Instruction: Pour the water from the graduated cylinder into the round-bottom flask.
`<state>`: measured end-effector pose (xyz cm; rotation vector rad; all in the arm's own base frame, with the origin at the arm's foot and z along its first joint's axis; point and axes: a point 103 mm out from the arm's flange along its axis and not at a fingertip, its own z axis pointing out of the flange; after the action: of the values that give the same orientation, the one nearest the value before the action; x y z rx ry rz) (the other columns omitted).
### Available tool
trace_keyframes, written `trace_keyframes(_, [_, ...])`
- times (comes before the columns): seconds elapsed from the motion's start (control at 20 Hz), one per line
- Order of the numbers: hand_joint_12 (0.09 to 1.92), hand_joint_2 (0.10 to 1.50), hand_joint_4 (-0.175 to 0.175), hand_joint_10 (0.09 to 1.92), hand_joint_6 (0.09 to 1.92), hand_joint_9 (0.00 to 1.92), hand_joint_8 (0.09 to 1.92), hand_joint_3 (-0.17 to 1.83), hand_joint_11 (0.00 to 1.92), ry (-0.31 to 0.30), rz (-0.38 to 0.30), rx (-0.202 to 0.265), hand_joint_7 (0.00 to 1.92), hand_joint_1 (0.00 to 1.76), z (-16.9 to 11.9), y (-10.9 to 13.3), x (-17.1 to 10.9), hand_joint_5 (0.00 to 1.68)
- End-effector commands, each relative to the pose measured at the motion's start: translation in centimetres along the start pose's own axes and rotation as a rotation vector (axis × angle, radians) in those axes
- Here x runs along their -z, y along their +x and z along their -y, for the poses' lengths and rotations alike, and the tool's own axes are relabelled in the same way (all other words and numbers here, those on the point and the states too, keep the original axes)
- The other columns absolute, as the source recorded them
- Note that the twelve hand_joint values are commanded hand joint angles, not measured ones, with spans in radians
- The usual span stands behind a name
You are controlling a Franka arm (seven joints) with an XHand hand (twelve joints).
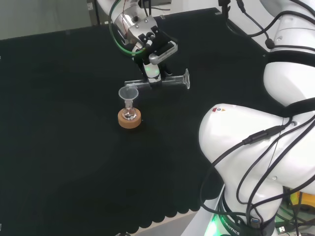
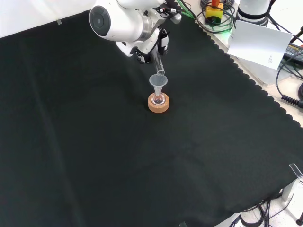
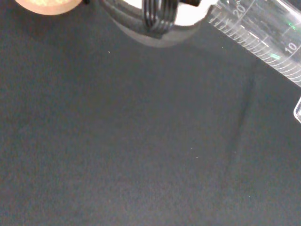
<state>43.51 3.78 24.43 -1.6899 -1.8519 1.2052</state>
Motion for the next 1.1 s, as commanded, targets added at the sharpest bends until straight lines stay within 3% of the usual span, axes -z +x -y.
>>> trace_keyframes(0.05, [0.67, 1.00, -0.175, 0.09, 0.61, 1.65, 0.57, 0.00, 1.31, 0.005, 0.009, -0.002, 1.27, 1.30, 0.2, -0.3, -0.2, 1.21])
trace_keyframes(0.3, [0.67, 1.01, -0.175, 0.09, 0.61, 1.65, 0.57, 0.00, 1.31, -0.003, 0.008, 0.005, 1.27, 1.30, 0.4, 0.6, 0.2, 1.21])
trace_keyframes(0.45, [0.67, 1.01, -0.175, 0.09, 0.61, 1.65, 0.57, 0.00, 1.31, -0.003, 0.005, 0.013, 1.27, 1.30, 0.5, -0.4, -0.2, 1.21])
trace_keyframes(0.65, [0.66, 1.01, -0.175, 0.09, 0.61, 1.65, 0.57, 0.00, 1.31, 0.002, 0.016, 0.012, 1.27, 1.30, 0.7, 0.1, -0.1, 1.21])
trace_keyframes(0.95, [0.66, 1.01, -0.175, 0.09, 0.61, 1.65, 0.57, 0.00, 1.31, -0.058, -0.047, 0.104, 1.27, 1.30, 1.2, 0.8, 0.2, 1.21])
trace_keyframes(1.1, [0.66, 1.01, -0.175, 0.09, 0.61, 1.65, 0.57, 0.00, 1.31, -0.127, -0.088, 0.162, 1.27, 1.30, 1.4, 1.0, 0.4, 1.21])
